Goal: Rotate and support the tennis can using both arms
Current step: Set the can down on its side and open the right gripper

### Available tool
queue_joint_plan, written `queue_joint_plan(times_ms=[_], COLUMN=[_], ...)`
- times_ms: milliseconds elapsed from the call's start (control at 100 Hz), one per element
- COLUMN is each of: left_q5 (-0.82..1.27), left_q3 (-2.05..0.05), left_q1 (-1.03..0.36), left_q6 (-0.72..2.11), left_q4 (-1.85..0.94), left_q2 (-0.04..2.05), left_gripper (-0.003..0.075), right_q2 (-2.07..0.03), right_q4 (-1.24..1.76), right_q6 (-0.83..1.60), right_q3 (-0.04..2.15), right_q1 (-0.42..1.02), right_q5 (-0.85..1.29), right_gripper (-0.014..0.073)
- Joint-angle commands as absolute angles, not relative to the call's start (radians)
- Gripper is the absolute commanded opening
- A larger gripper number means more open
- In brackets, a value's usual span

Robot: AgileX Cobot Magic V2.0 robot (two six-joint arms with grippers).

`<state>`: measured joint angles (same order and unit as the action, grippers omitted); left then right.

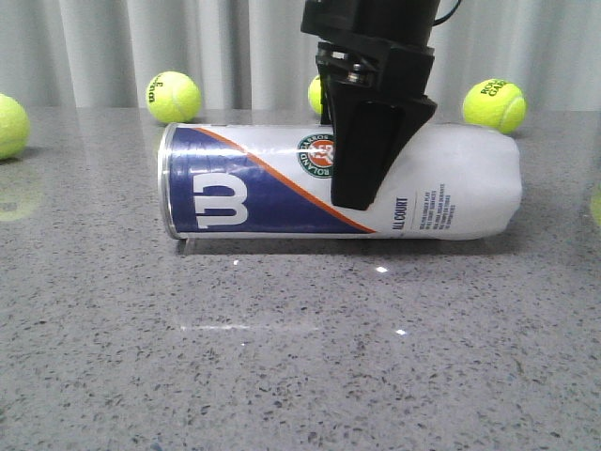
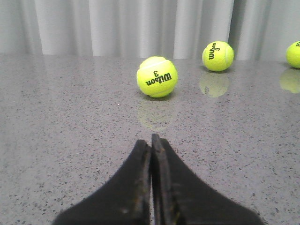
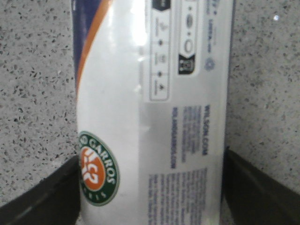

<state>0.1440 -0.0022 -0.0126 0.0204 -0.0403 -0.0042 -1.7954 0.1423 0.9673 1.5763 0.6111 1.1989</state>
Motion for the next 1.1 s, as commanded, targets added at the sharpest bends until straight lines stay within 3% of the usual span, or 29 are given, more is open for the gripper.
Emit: queue_joint_plan(times_ms=[0,530,690,790,1020,1090], left_q5=[0.067,0.067,0.067,0.067,0.067,0.067], left_q3=[0.045,0.045,0.045,0.045,0.045,0.045], left_q1=[-0.022,-0.022,-0.022,-0.022,-0.022,-0.022], left_q6=[0.016,0.016,0.016,0.016,0.016,0.016], left_q4=[-0.041,-0.041,-0.041,-0.041,-0.041,-0.041], left_q2=[-0.044,-0.044,-0.044,-0.044,-0.044,-0.044], left_gripper=[-0.0021,-0.002,-0.0021,-0.0021,-0.0021,-0.0021], right_q2=[-1.754,-1.652,-1.587,-1.563,-1.527,-1.519], right_q4=[0.148,0.111,0.081,0.02,-0.085,-0.095], right_q6=[0.973,0.972,0.801,0.605,0.087,-0.013], right_q3=[1.606,1.606,1.606,1.606,1.606,1.606], right_q1=[0.613,0.613,0.613,0.613,0.613,0.612], right_q5=[1.174,1.154,1.15,1.152,1.155,1.152], right_gripper=[0.0668,0.0647,0.0622,0.0493,-0.0001,-0.0069])
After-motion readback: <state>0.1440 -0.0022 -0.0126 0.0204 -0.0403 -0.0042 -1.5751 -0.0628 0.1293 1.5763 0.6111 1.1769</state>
